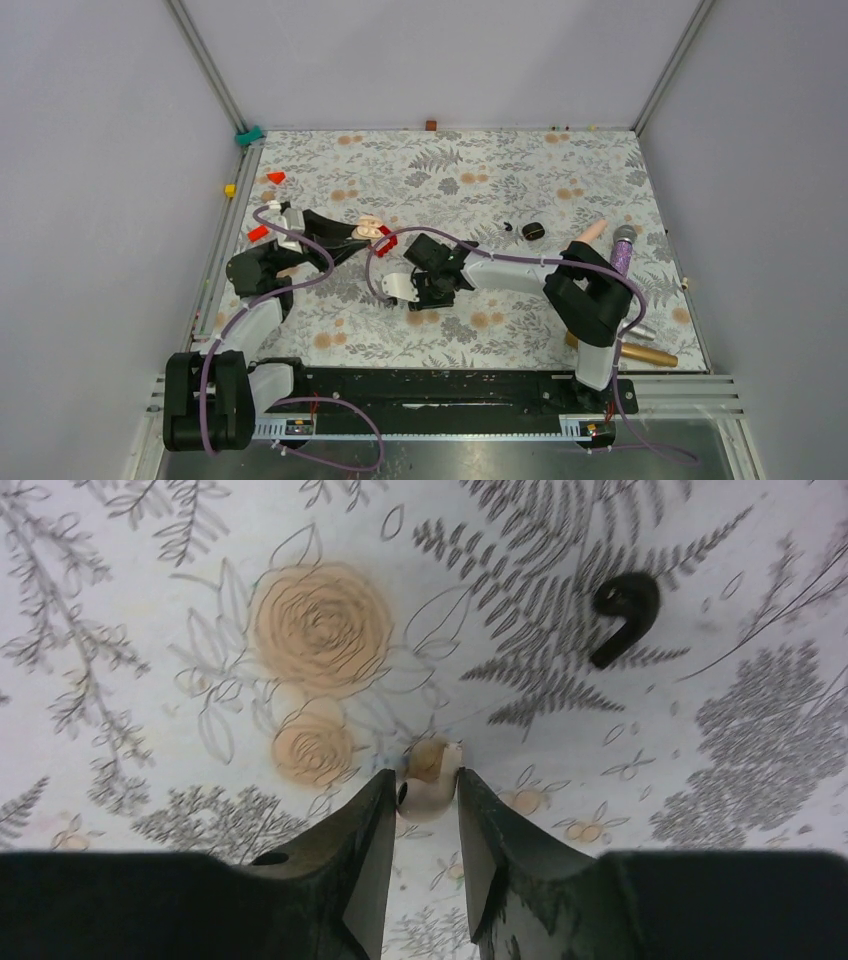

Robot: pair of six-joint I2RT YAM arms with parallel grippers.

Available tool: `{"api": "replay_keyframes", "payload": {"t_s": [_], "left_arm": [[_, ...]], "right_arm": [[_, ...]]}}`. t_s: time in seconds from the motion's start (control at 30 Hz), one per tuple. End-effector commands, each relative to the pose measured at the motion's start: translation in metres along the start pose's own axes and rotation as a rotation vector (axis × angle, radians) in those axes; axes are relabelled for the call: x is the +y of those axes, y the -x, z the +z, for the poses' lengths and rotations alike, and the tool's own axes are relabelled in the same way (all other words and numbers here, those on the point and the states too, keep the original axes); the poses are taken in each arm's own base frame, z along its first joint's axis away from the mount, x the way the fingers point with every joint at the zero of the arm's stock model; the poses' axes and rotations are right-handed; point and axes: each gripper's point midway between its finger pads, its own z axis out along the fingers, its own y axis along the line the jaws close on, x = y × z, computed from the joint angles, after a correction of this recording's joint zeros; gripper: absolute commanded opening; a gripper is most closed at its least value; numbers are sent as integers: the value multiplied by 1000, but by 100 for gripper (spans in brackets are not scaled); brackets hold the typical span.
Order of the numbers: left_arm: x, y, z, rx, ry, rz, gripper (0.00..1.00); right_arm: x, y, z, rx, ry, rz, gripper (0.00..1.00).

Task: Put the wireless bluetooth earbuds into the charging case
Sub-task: Place the charging case at the center of the board.

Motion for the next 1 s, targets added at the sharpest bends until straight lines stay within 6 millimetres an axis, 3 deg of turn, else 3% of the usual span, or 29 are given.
{"api": "replay_keyframes", "payload": {"t_s": [0.0, 0.1, 0.27, 0.4, 0.5, 0.7, 0.97], "left_arm": [[-1, 19, 0, -25, -3, 96, 0], [0, 19, -2, -24, 4, 97, 0], [1, 19, -2, -26, 10, 98, 0], [0, 19, -2, -28, 11, 102, 0], [-1, 21, -2, -29, 9, 107, 0], [-1, 21, -2, -31, 12, 109, 0], [0, 20, -2, -31, 13, 113, 0]], "right_arm": [[-19, 11, 10, 19, -41, -129, 40], [-22, 13, 11, 26, -54, -130, 49], [-23, 17, -8, 2, -85, -37, 60], [-16, 23, -28, -88, -45, 149, 66], [-23, 19, -38, -126, -47, 337, 66], [-48, -7, -42, -111, -137, 645, 66], [-28, 0, -28, -97, -45, 784, 74]]}}
